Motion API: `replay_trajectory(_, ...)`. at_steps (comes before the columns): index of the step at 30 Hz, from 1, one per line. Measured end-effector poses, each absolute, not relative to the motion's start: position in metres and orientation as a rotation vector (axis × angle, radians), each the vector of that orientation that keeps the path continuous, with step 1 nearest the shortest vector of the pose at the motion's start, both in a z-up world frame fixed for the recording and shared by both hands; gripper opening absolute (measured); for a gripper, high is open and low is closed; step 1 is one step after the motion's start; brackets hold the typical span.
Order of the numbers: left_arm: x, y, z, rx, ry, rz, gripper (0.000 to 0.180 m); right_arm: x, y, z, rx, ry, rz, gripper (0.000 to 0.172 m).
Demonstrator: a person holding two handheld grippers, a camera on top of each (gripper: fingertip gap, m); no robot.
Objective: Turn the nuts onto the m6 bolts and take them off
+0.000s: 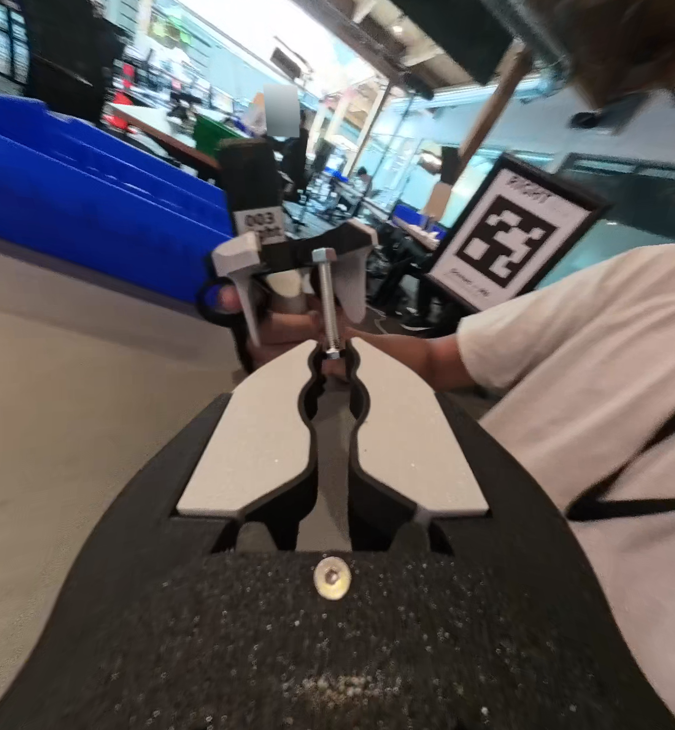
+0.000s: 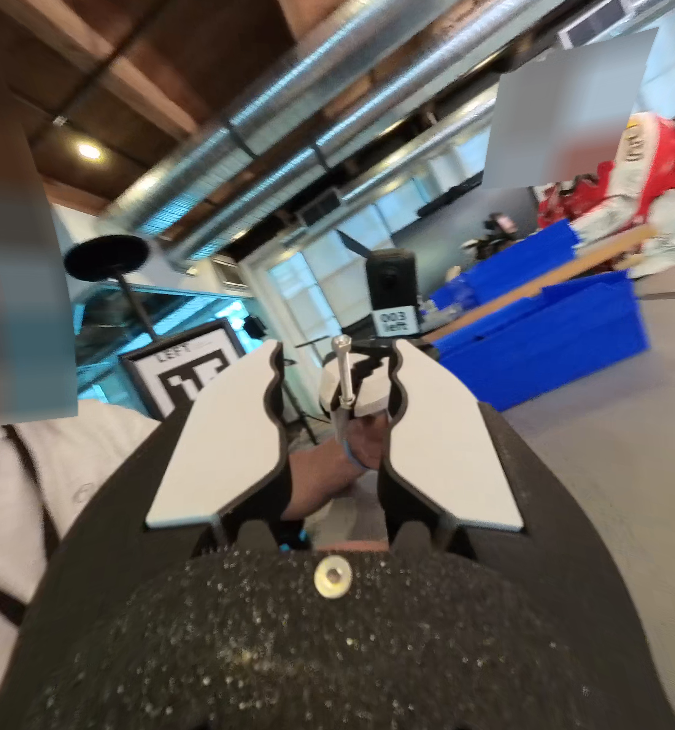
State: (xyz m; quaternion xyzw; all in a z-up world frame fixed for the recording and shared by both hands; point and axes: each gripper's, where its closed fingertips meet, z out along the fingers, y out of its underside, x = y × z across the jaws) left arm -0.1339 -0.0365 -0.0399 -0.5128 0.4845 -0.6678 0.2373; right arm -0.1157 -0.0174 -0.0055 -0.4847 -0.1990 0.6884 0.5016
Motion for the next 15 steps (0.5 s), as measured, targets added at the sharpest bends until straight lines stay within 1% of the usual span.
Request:
replay_trajectory(3,-0.135,-0.047,-0.04,-1.379,1.384,-1.874,0.01,-0.121,-0.025,0.0,-1.115,-0.485,1.754,0.045)
replay_trajectory(6,-0.131,-0.05,-0.046,-1.4,1.42,-1.839,0.01,-0.132,-0.031,-0.006,-1.147,-0.554,1.744,0.024)
replay_trajectory(7,-0.13,-0.051,-0.048,-1.404,1.43,-1.832,0.01,-0.134,-0.033,-0.008,-1.153,-0.581,1.722,0.011)
replay_trajectory(11,-0.126,-0.039,-0.055,-1.447,1.397,-1.694,0.01,-0.133,-0.014,-0.016,-1.274,-0.501,1.564,0.01)
replay_trajectory(15,-0.121,-0.004,-0.073,-1.542,1.323,-1.326,0.01,-0.123,0.019,-0.039,-1.505,-0.301,1.345,0.01)
